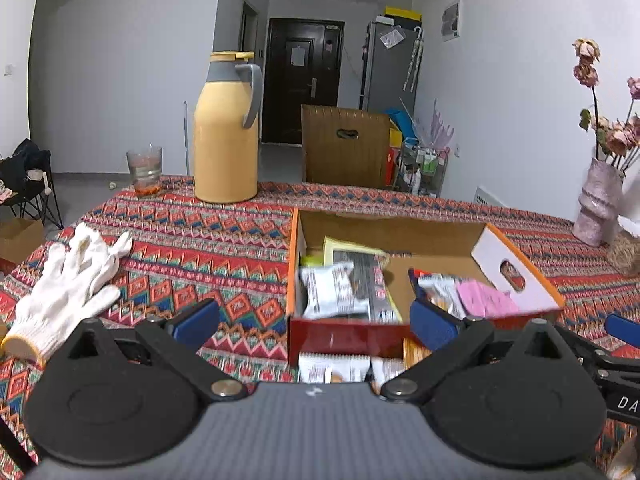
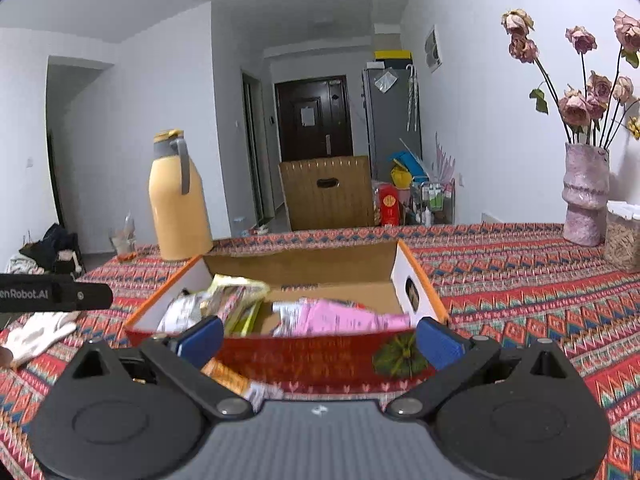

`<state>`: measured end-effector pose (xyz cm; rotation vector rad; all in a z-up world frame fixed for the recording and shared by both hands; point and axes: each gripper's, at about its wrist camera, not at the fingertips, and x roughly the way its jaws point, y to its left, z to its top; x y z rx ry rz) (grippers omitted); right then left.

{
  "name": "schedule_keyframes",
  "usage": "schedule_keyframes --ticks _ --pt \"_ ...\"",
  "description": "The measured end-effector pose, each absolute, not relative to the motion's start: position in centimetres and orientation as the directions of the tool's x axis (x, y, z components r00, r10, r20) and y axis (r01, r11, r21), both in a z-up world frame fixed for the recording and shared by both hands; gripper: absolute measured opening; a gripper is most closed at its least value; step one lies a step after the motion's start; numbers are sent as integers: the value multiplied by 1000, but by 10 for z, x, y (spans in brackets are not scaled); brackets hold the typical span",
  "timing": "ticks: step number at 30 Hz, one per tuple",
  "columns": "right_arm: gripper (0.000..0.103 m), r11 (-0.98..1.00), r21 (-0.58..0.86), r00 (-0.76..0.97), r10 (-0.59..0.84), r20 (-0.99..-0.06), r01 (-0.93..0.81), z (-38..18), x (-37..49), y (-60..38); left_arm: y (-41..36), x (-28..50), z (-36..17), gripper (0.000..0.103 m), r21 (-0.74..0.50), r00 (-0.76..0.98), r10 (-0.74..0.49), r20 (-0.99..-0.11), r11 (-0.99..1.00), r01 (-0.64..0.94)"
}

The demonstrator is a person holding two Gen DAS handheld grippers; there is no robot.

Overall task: Organize snacks
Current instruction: 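Lift both open grippers away from the box toward the snack pile, then grasp a white snack packet from the pile with the right gripper, then grasp a white printed packet with left gripper while right holds its packet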

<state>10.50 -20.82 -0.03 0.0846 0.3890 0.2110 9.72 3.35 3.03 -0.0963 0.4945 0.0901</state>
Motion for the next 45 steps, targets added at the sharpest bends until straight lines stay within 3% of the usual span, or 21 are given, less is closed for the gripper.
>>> schedule_keyframes --ticks 17,24,28,32,34,36,37,40,45 --pt "103 972 13 773 193 -604 -233 -67 82 -203 41 65 -17 103 -64 816 37 -576 994 -90" --pt "103 950 -54 736 201 -647 -306 -71 106 -188 40 64 -18 103 -64 815 31 -579 994 -83" --pt "100 954 -7 720 222 -658 -300 -72 118 -188 42 64 -19 103 -67 811 33 -585 994 -89" --pt "84 948 43 716 267 -645 -314 -72 118 -190 43 64 -23 103 -71 804 31 -594 993 -91" --pt "71 944 48 718 282 -636 -328 -71 116 -190 43 65 -24 103 -73 801 28 -599 993 -90" --pt "52 938 51 719 296 -629 -342 -70 113 -189 43 65 -25 103 -75 800 23 -600 994 -85" --pt "48 937 51 719 300 -627 -346 -70 113 -189 42 65 -25 103 -76 799 21 -600 994 -83" --pt "40 937 54 726 302 -618 -344 -68 109 -189 41 65 -27 103 -76 797 20 -603 994 -83" --pt "39 953 113 780 296 -552 -281 -62 97 -199 42 65 -28 103 -86 796 18 -606 992 -87"
